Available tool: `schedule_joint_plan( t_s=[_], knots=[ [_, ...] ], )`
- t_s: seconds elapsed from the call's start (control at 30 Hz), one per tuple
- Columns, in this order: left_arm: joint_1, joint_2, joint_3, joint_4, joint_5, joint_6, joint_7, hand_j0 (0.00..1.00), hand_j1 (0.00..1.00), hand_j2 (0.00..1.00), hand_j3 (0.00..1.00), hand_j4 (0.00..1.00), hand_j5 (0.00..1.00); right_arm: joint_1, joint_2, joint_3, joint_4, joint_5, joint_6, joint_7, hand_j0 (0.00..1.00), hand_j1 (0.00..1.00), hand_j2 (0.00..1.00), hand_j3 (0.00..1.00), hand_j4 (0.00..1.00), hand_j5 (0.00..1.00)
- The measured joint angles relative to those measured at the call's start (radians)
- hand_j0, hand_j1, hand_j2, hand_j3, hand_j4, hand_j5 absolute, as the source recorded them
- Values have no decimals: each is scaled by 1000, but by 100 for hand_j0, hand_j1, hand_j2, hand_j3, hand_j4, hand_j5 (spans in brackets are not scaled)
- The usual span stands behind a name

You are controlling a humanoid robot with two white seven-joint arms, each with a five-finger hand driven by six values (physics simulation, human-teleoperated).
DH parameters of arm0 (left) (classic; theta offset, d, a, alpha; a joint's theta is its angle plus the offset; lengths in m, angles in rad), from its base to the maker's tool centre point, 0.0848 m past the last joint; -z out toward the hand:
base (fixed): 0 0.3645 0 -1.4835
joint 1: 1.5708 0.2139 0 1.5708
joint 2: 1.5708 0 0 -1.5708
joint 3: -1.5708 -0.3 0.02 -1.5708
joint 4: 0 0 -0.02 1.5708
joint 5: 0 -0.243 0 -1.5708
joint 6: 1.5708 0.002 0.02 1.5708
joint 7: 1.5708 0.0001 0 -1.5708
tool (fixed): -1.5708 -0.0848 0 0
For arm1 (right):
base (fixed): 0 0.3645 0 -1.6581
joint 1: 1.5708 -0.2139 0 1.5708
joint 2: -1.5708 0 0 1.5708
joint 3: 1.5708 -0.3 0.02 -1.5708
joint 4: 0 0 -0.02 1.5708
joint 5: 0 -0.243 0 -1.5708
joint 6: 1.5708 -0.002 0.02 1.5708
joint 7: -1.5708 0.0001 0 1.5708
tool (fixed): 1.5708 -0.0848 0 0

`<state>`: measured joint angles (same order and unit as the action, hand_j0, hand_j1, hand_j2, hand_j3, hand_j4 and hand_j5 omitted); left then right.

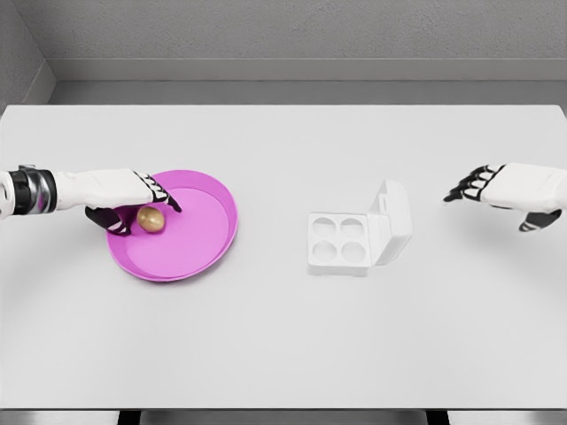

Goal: Pack egg into the box and close the box lid

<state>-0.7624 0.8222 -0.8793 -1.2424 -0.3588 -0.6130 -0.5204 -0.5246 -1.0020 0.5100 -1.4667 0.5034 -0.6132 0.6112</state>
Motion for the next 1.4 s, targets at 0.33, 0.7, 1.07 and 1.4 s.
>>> schedule_joint_plan(
  t_s=[0.33,0.7,1.07,1.4],
  knots=[
    [0,1,0,0,-1,0,0,77,77,77,77,77,77,-2,-2,-37,0,-4,0,0,100,100,100,100,100,100],
    [0,1,-1,-1,-2,0,0,72,72,72,72,72,72,6,-11,-46,-1,-4,0,0,100,100,100,100,100,100],
    [2,2,-12,-20,-4,0,0,70,70,70,70,70,70,6,-12,-47,1,-3,0,0,100,100,100,100,100,100],
    [0,4,-19,-29,-4,0,0,41,41,41,41,41,41,3,-11,-48,0,-3,0,0,100,100,100,100,100,100]
  ],
)
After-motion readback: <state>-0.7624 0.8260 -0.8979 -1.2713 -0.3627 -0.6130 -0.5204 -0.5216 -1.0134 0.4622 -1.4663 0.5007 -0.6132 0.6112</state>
